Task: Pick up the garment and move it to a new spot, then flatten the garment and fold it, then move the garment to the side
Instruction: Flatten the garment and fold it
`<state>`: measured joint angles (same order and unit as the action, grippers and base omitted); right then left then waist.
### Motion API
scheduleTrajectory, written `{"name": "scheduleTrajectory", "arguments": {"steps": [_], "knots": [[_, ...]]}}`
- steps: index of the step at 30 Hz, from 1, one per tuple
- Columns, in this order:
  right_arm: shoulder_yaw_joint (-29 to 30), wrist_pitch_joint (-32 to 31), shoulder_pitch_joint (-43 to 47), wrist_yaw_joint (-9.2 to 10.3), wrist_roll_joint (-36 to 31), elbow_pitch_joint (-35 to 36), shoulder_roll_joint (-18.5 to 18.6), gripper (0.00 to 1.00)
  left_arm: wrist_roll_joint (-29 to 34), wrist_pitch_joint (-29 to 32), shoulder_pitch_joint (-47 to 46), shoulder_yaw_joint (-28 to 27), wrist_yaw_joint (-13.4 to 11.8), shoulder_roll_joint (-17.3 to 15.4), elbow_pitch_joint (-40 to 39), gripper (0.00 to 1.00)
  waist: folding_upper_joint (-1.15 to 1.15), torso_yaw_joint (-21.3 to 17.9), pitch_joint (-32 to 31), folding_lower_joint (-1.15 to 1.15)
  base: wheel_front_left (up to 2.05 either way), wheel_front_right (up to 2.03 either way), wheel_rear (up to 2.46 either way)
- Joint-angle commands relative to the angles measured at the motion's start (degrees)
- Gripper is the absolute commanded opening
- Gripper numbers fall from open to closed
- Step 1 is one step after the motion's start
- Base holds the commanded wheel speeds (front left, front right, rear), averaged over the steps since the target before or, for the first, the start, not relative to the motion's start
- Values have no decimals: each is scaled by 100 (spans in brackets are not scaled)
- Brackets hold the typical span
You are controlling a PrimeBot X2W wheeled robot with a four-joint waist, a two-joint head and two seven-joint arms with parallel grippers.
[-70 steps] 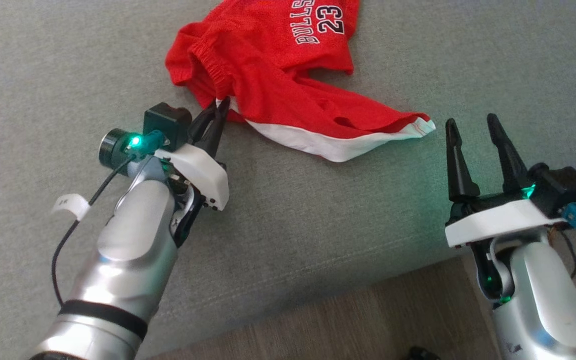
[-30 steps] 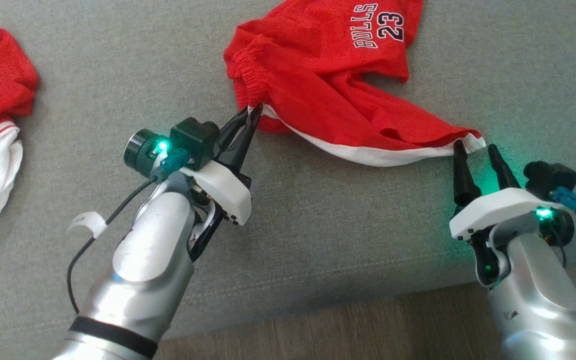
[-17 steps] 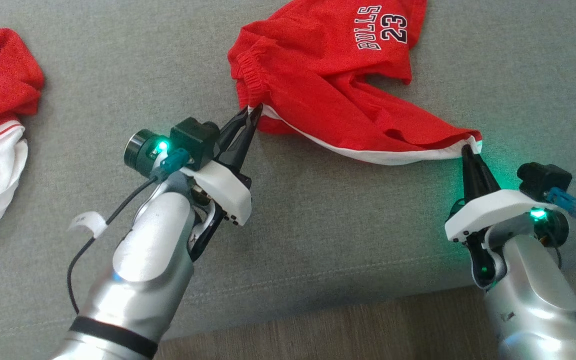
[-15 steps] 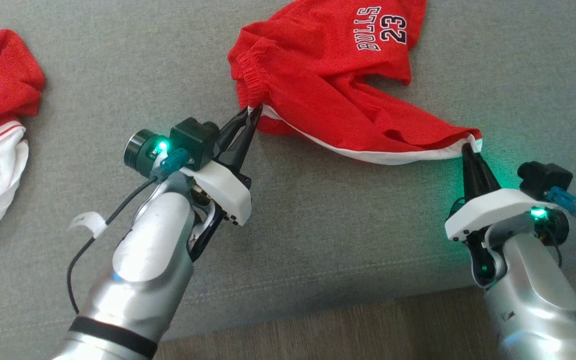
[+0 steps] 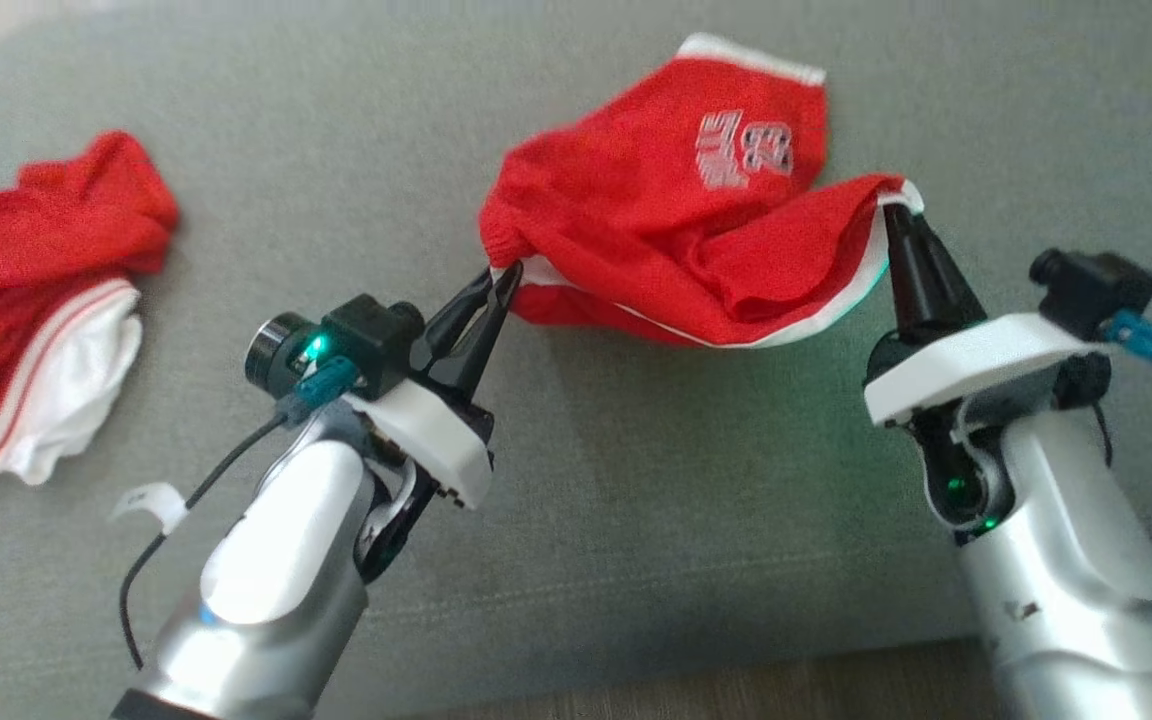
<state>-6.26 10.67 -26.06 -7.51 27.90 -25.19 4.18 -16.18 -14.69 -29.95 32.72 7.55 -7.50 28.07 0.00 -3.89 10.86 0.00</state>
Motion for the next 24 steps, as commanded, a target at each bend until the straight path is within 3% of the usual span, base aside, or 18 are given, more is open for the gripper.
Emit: {"name": "scheduleTrajectory", "arguments": {"steps": [1, 12, 24], "knots": [[-148, -227, -33, 2, 310, 419, 39, 0, -210, 22, -152, -84, -7, -206, -300, 0, 0, 141, -432, 0, 0, 0, 0], [179, -1237, -575, 2, 1605, 1044, -81, 0, -1224, 962, -342, -256, -52, -759, -1363, 0, 0, 339, -1373, 0, 0, 0, 0], [471, -1732, -978, 2, 2185, 523, -128, 0, -1741, 1819, -219, -447, -411, -749, -1816, 0, 0, 427, -1780, 0, 0, 0, 0]]}}
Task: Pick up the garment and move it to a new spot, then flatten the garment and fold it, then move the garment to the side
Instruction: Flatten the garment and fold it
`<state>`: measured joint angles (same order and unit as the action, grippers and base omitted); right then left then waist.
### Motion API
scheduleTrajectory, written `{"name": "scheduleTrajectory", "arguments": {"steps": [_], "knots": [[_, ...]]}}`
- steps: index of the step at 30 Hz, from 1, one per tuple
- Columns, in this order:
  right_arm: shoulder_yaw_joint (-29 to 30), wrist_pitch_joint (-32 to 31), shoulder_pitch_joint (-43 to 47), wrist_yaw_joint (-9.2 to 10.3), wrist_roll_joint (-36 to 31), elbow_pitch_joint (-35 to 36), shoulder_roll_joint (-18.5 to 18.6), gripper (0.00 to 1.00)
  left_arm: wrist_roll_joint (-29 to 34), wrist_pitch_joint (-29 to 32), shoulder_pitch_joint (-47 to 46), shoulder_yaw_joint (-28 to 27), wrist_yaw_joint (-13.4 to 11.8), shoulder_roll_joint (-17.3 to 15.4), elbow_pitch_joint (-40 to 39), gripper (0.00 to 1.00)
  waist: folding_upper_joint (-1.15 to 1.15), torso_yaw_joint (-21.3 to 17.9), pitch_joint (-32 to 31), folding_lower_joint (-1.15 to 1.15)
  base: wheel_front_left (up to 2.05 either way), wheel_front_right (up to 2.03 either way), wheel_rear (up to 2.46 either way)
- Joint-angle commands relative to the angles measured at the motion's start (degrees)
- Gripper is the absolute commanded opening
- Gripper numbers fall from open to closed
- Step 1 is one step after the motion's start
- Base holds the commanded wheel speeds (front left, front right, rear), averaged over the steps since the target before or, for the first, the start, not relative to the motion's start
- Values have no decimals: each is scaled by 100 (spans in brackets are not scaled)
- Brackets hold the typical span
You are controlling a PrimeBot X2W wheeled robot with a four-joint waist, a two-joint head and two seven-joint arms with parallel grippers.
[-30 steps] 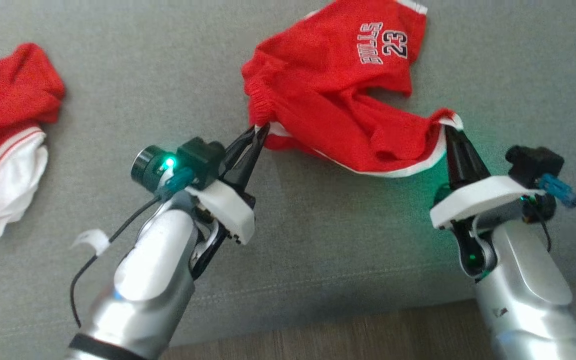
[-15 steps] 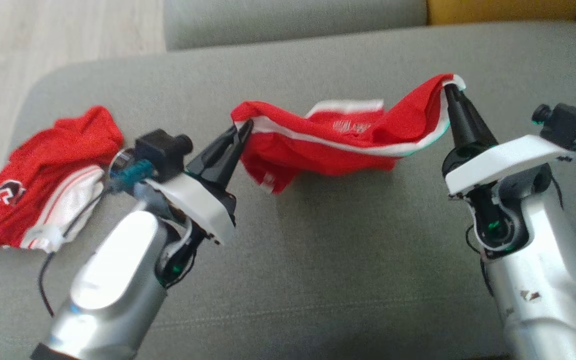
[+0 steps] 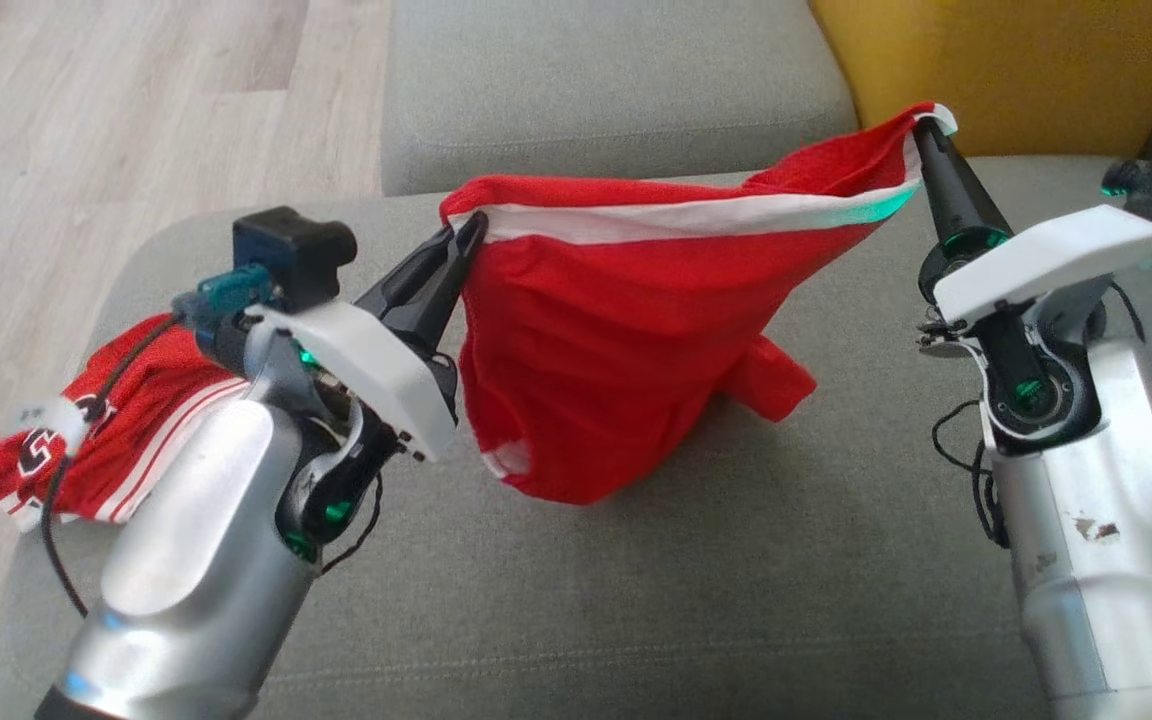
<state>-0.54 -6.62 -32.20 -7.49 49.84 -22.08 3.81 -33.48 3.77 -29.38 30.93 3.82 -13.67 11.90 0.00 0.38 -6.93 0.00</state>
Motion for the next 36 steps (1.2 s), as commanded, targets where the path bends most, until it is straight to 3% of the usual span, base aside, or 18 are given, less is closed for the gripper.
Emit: {"name": "scheduleTrajectory", "arguments": {"steps": [1, 8, 11, 14, 17, 22, 27, 32, 36], "knots": [[-97, -45, -404, 0, -42, 172, -91, 0, -82, 90, -277, -281, -59, -127, -242, 0, 0, -3, -3, 0, 0, 0, 0], [148, -433, -1121, 0, -159, -598, -92, 0, -342, 1055, -764, -259, -83, -237, -205, 0, 0, -88, 267, 0, 0, 0, 0], [187, -446, -1955, 0, -138, -1388, -92, 0, -358, 1332, -1327, -278, -44, -227, 124, 0, 0, -188, 610, 0, 0, 0, 0], [162, -285, -3220, 0, -258, -2289, -92, 0, -191, 1433, -2264, -324, 9, -231, 526, 0, 0, -285, 1345, 0, 0, 0, 0], [-4, 172, -4706, 0, -259, -3008, -92, 0, 253, 1051, -3539, -360, 68, -224, 1009, 0, 0, -350, 2149, 0, 0, 0, 0], [-153, 1816, -6350, 0, 164, -3563, -92, 0, 1200, -616, -5368, -310, 52, -103, 1947, 0, 0, -394, 2994, 0, 0, 0, 0], [-220, 2147, -6360, 0, 1088, -3940, -93, 0, 1347, -1705, -5953, -298, 82, 286, 2920, 0, 0, -365, 3371, 0, 0, 0, 0], [-660, 2111, -5677, 0, 2141, -4574, -93, 0, 1397, -1864, -5628, 46, 284, 579, 3481, 0, 0, -285, 3609, 0, 0, 0, 0], [-1227, 1846, -5139, 0, 2606, -4981, -93, 0, 1313, -1874, -5005, 272, 349, 715, 3547, 0, 0, -219, 3622, 0, 0, 0, 0]]}}
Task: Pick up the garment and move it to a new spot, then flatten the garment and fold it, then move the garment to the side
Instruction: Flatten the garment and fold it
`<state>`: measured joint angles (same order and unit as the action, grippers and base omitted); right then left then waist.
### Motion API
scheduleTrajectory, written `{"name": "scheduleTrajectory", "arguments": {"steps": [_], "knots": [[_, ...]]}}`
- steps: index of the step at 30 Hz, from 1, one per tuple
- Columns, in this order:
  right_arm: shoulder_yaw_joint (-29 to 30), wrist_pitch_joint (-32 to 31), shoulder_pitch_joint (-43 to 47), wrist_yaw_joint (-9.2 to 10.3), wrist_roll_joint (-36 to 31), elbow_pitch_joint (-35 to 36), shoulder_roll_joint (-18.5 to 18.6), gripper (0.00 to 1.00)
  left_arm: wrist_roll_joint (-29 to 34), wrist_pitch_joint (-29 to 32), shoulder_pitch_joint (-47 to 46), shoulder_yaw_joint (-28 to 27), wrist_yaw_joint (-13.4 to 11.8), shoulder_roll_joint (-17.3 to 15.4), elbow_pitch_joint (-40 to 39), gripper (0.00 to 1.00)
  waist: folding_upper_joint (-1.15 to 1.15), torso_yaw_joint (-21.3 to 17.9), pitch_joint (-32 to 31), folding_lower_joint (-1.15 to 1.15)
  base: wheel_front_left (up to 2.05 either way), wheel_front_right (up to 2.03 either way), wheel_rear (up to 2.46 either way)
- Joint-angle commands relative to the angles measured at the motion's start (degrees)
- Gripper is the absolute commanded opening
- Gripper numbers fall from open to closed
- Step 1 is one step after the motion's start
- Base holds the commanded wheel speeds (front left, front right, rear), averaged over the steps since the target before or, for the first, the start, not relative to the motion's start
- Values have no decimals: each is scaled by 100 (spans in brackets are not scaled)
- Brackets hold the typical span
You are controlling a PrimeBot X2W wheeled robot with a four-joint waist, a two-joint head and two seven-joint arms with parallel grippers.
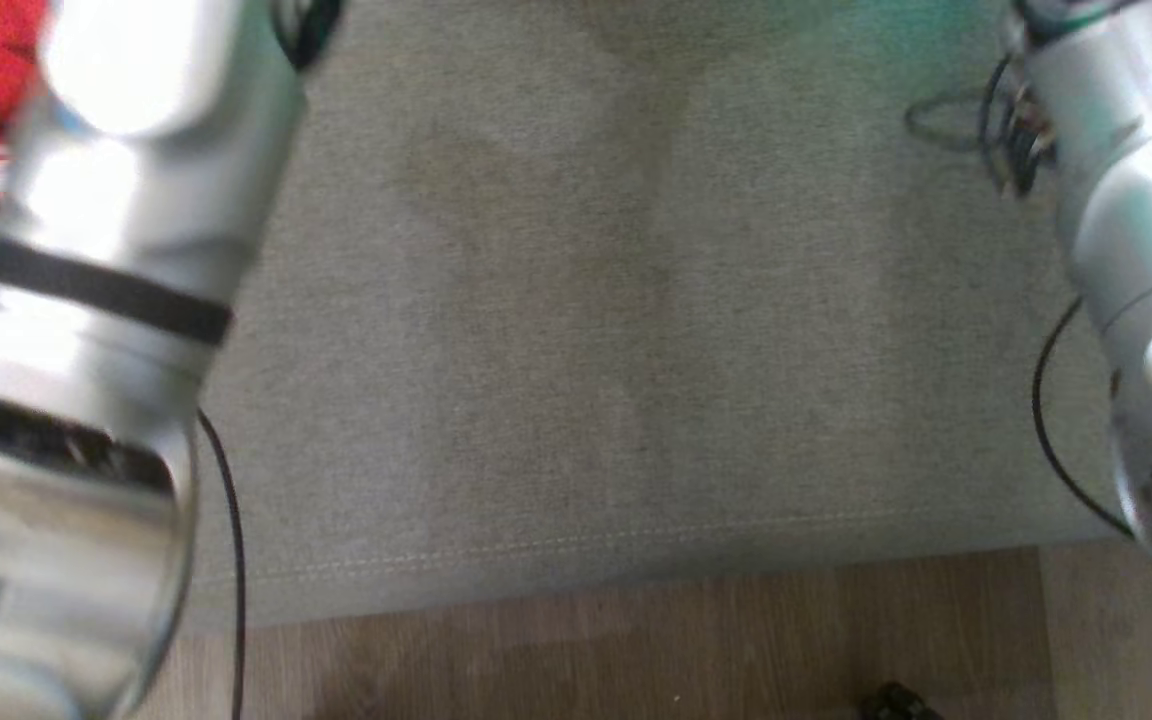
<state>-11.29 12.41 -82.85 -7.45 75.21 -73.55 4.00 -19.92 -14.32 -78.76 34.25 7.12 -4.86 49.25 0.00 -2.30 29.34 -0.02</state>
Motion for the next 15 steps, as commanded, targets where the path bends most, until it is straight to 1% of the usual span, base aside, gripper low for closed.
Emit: {"name": "scheduleTrajectory", "arguments": {"steps": [1, 4, 8, 9, 11, 15], "knots": [[-281, -110, 58, -3, 129, 109, -112, 0, -55, -65, 123, -7, 24, -147, -210, 0, 0, 67, -27, 2, 0, 0, 0], [-595, -317, 426, -3, 268, 12, -112, 0, -26, -66, 698, 148, 31, -141, -317, 0, 0, 125, -143, 2, 0, 0, 0], [-975, -436, 848, -3, 198, -27, -112, 0, 79, -67, 1481, 440, 34, -197, -523, 0, 0, 166, -400, 2, 0, 0, 0], [-975, -436, 848, -3, 198, -27, -112, 0, 79, -67, 1481, 440, 34, -197, -523, 0, 0, 166, -400, 2, 0, 0, 0], [-1068, -483, 1085, -3, 128, -35, -112, 0, 181, -67, 1806, 635, 35, -256, -627, 0, 0, 184, -538, 2, 0, 0, 0], [-1072, -635, 1525, -3, 49, -38, 1, 0, 303, -67, 2354, 838, 35, -314, -750, 0, 0, 223, -817, 2, 0, 0, 0]]}}
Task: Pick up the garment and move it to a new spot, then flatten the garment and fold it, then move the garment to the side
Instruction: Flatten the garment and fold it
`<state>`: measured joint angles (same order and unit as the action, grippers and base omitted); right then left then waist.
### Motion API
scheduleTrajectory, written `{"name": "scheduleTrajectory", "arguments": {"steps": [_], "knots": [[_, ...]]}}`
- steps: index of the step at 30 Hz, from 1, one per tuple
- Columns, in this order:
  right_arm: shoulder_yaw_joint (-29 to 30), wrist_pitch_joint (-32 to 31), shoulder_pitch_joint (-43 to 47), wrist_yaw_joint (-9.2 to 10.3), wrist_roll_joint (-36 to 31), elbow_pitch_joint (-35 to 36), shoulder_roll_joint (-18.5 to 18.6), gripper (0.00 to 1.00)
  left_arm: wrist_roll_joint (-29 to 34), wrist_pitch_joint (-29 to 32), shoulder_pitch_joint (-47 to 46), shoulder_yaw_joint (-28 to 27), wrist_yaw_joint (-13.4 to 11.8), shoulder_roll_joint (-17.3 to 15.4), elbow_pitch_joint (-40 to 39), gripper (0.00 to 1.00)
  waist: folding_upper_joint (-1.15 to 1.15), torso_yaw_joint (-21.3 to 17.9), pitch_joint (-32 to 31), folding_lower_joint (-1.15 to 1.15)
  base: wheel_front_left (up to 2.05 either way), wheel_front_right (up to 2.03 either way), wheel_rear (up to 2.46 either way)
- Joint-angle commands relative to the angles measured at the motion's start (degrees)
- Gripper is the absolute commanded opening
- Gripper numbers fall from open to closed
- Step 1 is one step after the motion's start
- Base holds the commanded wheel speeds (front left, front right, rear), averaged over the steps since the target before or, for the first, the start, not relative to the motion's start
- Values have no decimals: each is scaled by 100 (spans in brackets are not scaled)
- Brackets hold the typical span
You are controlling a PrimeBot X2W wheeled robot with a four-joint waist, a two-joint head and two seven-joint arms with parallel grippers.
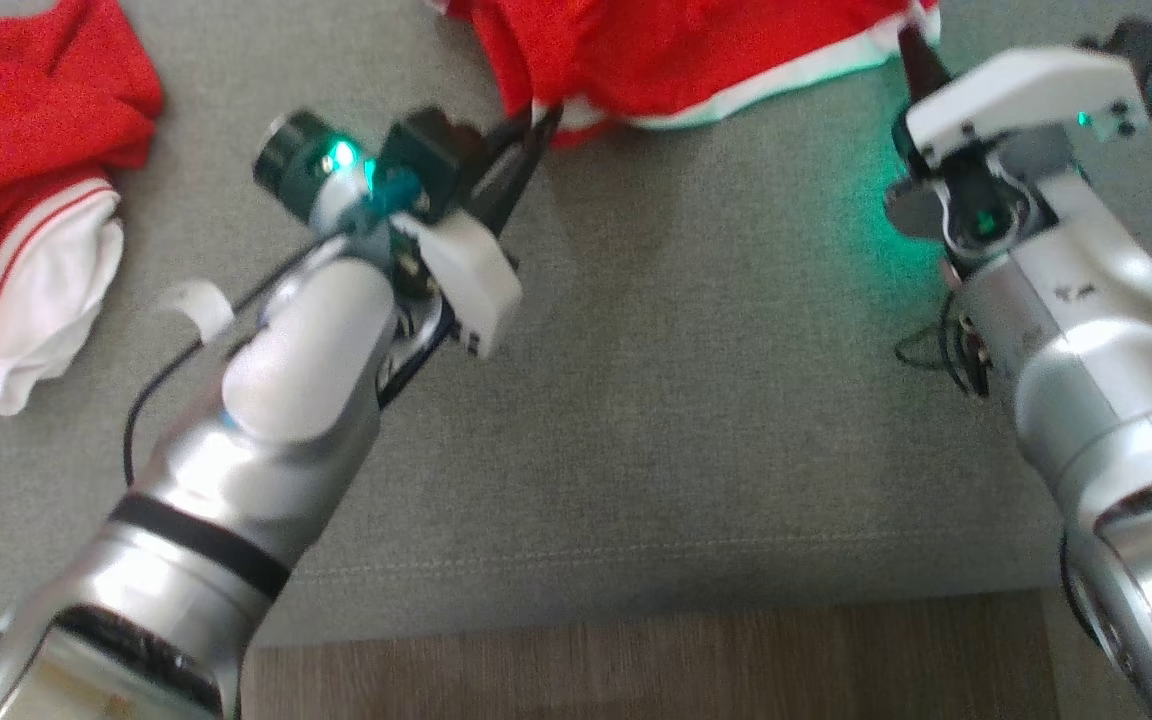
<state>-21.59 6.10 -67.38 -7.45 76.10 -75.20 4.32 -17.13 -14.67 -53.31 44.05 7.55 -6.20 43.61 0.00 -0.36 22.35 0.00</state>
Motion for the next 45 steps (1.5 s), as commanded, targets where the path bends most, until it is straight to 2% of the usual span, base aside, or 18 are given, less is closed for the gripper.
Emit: {"name": "scheduleTrajectory", "arguments": {"steps": [1, 10, 17, 23, 31, 45], "knots": [[-40, -61, 62, -3, -59, 126, -1, 0, 49, -32, -77, -117, -8, -190, -198, 0, 0, 35, -180, 0, 0, 0, 0], [-129, -696, 679, -3, -355, 125, 294, 0, 380, -32, 635, -97, -95, -264, -192, 0, 0, 65, -613, 0, 0, 0, 0], [-163, -1194, 1115, -3, -661, 125, 698, 0, 557, -32, 1113, -166, -121, -324, -224, 0, 0, 51, -962, 0, 0, 0, 0], [-67, -1844, 1263, -3, -568, 125, 649, 0, 628, -32, 1418, -261, -134, -351, -273, 0, 0, 42, -1167, 0, 0, 0, 0], [-80, -2484, 1596, -3, -449, 227, 791, 0, 752, -32, 1802, -231, -113, -389, -199, 0, 0, 80, -1507, 0, 0, 0, 0], [-346, -3337, 2115, -3, -592, 322, 1302, 0, 751, -32, 2640, 83, -37, -404, -144, 0, 0, 154, -2197, 0, 0, 0, 0]]}}
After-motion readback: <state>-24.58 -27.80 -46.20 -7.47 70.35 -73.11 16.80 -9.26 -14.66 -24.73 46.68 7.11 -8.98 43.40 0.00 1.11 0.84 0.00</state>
